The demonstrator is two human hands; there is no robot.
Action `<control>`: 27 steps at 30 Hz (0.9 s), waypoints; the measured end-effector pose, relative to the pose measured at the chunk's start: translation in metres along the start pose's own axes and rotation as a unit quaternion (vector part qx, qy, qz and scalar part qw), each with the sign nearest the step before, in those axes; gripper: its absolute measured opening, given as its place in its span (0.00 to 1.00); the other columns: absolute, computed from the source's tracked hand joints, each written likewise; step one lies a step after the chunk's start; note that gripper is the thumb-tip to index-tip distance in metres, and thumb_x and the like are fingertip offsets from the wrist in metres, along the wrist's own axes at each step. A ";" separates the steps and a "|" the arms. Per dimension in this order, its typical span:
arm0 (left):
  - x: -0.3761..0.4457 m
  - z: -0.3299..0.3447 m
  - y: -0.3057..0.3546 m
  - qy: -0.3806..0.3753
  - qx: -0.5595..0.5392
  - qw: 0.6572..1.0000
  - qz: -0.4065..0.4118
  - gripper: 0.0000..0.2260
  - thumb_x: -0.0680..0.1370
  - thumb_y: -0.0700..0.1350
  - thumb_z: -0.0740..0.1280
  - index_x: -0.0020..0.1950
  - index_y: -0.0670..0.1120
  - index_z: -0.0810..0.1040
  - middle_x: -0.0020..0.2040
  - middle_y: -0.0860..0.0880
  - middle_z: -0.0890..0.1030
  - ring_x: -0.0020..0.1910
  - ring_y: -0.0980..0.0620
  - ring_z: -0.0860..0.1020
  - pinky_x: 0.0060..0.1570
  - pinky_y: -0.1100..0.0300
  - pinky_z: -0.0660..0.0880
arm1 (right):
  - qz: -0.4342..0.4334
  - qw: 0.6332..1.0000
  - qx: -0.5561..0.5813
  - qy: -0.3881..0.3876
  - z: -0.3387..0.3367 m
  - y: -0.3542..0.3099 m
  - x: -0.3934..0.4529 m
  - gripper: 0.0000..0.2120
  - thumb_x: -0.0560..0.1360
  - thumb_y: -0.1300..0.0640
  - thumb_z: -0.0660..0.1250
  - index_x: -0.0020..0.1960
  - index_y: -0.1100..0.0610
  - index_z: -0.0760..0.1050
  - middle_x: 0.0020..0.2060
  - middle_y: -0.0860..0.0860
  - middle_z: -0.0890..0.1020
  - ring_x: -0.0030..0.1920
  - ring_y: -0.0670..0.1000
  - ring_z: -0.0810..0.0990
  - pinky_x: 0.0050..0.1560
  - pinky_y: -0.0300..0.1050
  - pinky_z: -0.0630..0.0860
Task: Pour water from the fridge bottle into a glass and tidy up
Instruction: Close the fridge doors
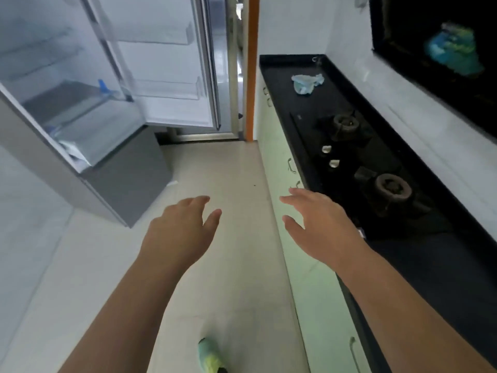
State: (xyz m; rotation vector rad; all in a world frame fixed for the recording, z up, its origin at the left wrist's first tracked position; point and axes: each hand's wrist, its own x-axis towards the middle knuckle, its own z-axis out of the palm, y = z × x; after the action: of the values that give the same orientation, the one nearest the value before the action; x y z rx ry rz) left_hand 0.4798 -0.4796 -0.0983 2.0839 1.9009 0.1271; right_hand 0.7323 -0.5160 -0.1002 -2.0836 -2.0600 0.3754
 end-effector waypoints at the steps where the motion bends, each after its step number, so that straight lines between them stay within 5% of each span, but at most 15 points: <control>1: 0.004 -0.004 -0.016 0.001 -0.002 1.000 -0.014 0.25 0.84 0.64 0.54 0.79 0.57 0.67 0.77 0.52 0.73 0.72 0.46 0.75 0.68 0.45 0.74 | -0.012 1.000 -0.005 -0.009 0.006 -0.014 0.015 0.22 0.83 0.46 0.61 0.77 0.43 0.69 0.79 0.43 0.67 0.77 0.49 0.66 0.77 0.53 0.63; 13: 0.072 -0.049 -0.170 0.036 0.009 0.995 -0.096 0.24 0.85 0.62 0.53 0.81 0.58 0.63 0.78 0.57 0.70 0.76 0.51 0.70 0.69 0.47 0.71 | -0.129 0.989 -0.046 -0.051 0.063 -0.172 0.168 0.25 0.84 0.42 0.56 0.80 0.46 0.64 0.78 0.44 0.68 0.78 0.46 0.65 0.79 0.49 0.61; 27: 0.227 -0.079 -0.220 0.072 0.000 0.976 -0.207 0.23 0.86 0.60 0.52 0.81 0.59 0.60 0.80 0.57 0.66 0.78 0.52 0.66 0.71 0.47 0.68 | -0.251 0.966 -0.017 -0.065 0.100 -0.217 0.393 0.23 0.85 0.43 0.53 0.79 0.46 0.66 0.77 0.44 0.70 0.77 0.45 0.66 0.77 0.46 0.62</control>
State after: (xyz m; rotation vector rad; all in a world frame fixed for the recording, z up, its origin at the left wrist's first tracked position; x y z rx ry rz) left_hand 0.2738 -0.2280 -0.1208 1.6705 2.3739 0.1856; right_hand 0.4962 -0.1234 -0.1470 -1.5018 -2.5801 0.3997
